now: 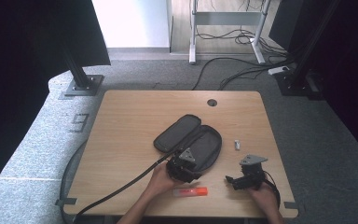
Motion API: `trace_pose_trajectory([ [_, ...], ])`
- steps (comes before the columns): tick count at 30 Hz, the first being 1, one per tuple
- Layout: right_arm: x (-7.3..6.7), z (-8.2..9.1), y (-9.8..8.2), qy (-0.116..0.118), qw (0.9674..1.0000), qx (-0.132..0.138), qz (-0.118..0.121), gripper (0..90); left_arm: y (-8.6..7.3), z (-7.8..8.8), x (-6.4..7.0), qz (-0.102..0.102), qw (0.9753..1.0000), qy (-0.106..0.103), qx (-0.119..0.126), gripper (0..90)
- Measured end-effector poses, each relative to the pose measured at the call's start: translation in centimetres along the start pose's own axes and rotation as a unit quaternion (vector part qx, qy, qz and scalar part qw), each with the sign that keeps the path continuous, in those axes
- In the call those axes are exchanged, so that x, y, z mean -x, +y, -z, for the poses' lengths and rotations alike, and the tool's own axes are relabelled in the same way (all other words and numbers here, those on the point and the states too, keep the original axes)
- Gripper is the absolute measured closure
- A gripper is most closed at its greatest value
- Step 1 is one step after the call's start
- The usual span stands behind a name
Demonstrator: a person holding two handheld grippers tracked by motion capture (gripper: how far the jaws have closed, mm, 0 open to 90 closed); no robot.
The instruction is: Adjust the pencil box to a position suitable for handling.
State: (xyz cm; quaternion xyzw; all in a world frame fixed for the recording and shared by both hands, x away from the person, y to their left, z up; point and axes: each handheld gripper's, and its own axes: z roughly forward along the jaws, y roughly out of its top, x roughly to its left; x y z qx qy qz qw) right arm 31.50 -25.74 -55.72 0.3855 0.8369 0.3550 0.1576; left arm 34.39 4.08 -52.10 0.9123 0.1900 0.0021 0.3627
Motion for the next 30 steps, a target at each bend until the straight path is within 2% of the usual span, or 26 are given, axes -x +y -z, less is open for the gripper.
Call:
trace_pose_trajectory([
  [6,0.0,0.0,0.0,0.000,1.0000,0.000,0.000,0.0,0.2,0.8,0.1,0.004,0.9999,0.000,0.009,40.3],
  [10,0.0,0.0,0.0,0.000,1.0000,0.000,0.000,0.0,0.3,1.5,-0.1,0.006,0.9997,0.017,0.014,35.3],
  [15,0.0,0.0,0.0,0.000,1.0000,0.000,0.000,0.0,0.4,2.4,-0.4,0.015,0.9994,0.020,0.026,30.3],
  [20,0.0,0.0,0.0,0.000,1.0000,0.000,0.000,0.0,0.3,4.0,-0.5,0.011,0.9989,0.036,0.028,26.2],
  [25,0.0,0.0,0.0,0.000,1.0000,0.000,0.000,0.0,0.0,5.2,-0.9,0.023,0.9980,0.043,0.041,22.3],
  [30,0.0,0.0,0.0,0.000,1.0000,0.000,0.000,0.0,-0.8,6.8,-1.3,0.032,0.9966,0.059,0.047,18.6],
])
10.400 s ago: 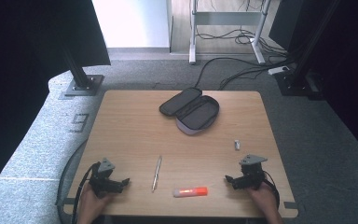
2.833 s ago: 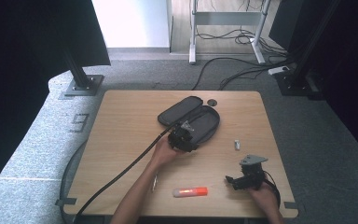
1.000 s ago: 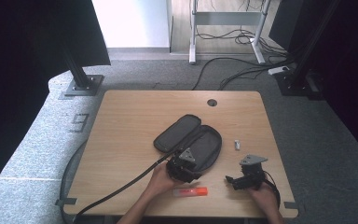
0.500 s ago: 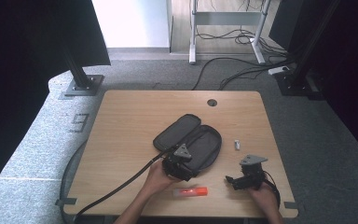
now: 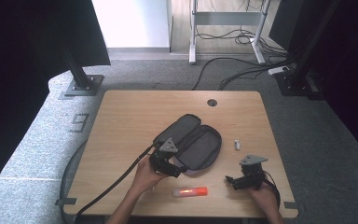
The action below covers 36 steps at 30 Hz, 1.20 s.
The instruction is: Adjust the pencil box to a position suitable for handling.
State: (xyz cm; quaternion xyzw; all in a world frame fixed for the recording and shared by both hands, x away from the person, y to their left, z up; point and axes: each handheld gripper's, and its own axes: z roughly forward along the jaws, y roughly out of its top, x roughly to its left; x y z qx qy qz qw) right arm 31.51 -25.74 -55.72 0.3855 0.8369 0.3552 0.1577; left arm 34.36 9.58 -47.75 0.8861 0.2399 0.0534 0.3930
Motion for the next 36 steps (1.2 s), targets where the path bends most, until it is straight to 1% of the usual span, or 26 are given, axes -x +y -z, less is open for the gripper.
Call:
trace_pose_trajectory([
  [5,0.0,0.0,0.0,0.000,1.0000,0.000,0.000,0.0,-0.4,1.4,-0.4,-0.001,0.9999,0.015,0.004,15.7],
  [8,0.0,0.0,0.0,0.000,1.0000,0.000,0.000,0.0,-0.8,2.3,-0.7,0.004,0.9997,0.021,0.010,14.4],
  [9,0.0,0.0,0.0,0.000,1.0000,0.000,0.000,0.0,-0.8,2.3,-0.7,0.004,0.9997,0.021,0.010,14.3],
  [11,0.0,0.0,0.0,0.000,1.0000,0.000,0.000,0.0,-1.2,3.1,-1.0,0.007,0.9994,0.031,0.013,13.8],
  [12,0.0,0.0,0.0,0.000,1.0000,0.000,0.000,0.0,-1.2,3.1,-1.0,0.007,0.9994,0.031,0.013,13.8],
  [13,0.0,0.0,0.0,0.000,1.0000,0.000,-0.001,0.0,-1.6,3.7,-1.3,0.011,0.9992,0.035,0.017,13.7],
  [16,0.0,0.0,0.0,0.000,1.0000,0.000,-0.001,0.0,-2.3,4.3,-1.5,0.018,0.9986,0.046,0.019,12.2],
  [22,0.0,0.0,0.0,0.000,1.0000,0.000,-0.001,0.0,-3.4,5.7,-1.9,0.023,0.9978,0.059,0.019,10.2],
  [27,0.0,0.0,0.0,0.000,1.0000,0.000,-0.001,0.0,-4.2,6.9,-2.2,0.029,0.9965,0.074,0.025,9.1],
  [29,0.0,0.0,0.0,0.000,1.0000,0.000,-0.001,0.0,-4.5,7.4,-2.3,0.029,0.9957,0.084,0.027,8.3],
  [31,0.0,0.0,0.0,0.000,1.0000,0.000,-0.001,0.0,-4.7,7.7,-2.4,0.031,0.9954,0.086,0.028,7.9],
  [32,0.0,0.0,0.0,0.000,1.0000,0.000,-0.001,0.0,-5.2,8.1,-2.5,0.035,0.9947,0.092,0.032,7.7],
  [36,0.0,0.0,0.0,0.000,1.0000,0.000,-0.001,0.0,-6.2,8.9,-2.8,0.044,0.9932,0.102,0.033,6.4],
])
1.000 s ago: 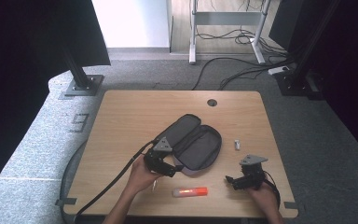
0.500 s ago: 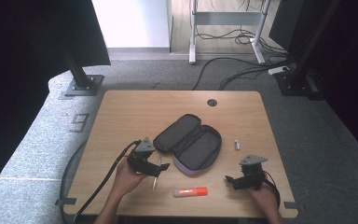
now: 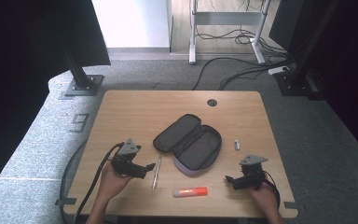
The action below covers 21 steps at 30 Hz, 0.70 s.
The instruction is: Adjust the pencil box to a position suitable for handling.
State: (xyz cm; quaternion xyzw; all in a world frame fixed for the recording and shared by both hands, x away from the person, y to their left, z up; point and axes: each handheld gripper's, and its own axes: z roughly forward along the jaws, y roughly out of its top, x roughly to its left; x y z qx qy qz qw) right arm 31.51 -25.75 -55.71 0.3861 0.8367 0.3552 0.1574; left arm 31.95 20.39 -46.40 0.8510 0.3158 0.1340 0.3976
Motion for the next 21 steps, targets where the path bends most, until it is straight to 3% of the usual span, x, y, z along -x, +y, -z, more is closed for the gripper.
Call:
trace_pose_trajectory([
  [10,0.0,0.0,0.0,0.000,1.0000,0.000,0.000,0.0,-2.6,0.7,-1.3,0.018,0.9994,0.027,-0.008,2.3],
  [15,0.0,0.0,0.0,-0.001,1.0000,0.000,0.000,0.0,-3.7,0.6,-1.6,0.022,0.9988,0.041,-0.019,0.6],
  [21,0.0,0.0,0.0,-0.003,1.0000,-0.001,-0.002,0.0,-5.9,0.1,-2.2,0.041,0.9974,0.053,-0.027,0.0],
])
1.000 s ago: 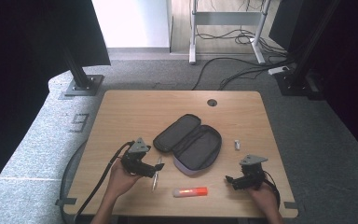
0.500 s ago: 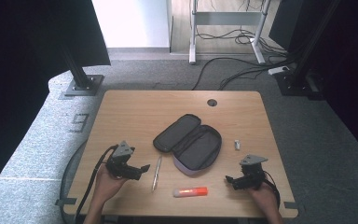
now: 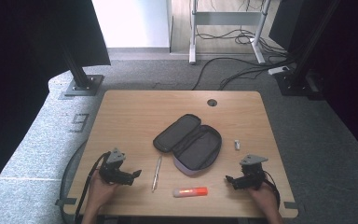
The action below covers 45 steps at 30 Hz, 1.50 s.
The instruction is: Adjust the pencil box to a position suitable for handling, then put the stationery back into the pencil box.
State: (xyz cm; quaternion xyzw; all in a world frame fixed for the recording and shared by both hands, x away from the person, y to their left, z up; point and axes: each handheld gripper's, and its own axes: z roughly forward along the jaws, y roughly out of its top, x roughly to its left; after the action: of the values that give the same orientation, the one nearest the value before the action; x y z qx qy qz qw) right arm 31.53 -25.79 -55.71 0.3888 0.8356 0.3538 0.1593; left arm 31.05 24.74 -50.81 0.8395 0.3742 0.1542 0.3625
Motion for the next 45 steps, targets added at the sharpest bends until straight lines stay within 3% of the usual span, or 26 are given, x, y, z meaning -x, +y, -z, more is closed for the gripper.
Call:
trace_pose_trajectory([
  [13,0.0,0.0,0.0,0.000,1.0000,0.000,0.000,0.0,-2.3,-1.5,-0.4,0.000,0.9990,0.036,-0.026,0.0],
  [22,0.0,0.0,0.0,-0.001,1.0000,0.000,-0.001,0.0,-3.1,-2.3,-0.4,-0.002,0.9983,0.043,-0.040,0.0],
  [26,0.0,0.0,0.0,-0.001,1.0000,-0.001,-0.001,0.0,-3.3,-2.2,-0.4,-0.001,0.9984,0.042,-0.038,0.0],
  [31,0.0,0.0,0.0,-0.002,1.0000,0.000,-0.003,0.0,-3.3,-2.4,-0.8,0.019,0.9985,0.023,-0.046,0.0],
  [40,0.0,0.0,0.0,-0.002,1.0000,0.000,-0.004,0.0,-3.3,-2.4,-0.8,0.021,0.9984,0.025,-0.046,0.0],
  [45,0.2,0.2,0.0,0.001,0.9998,0.002,-0.019,0.0,-3.3,-2.4,-0.8,0.021,0.9984,0.026,-0.046,0.0],
])
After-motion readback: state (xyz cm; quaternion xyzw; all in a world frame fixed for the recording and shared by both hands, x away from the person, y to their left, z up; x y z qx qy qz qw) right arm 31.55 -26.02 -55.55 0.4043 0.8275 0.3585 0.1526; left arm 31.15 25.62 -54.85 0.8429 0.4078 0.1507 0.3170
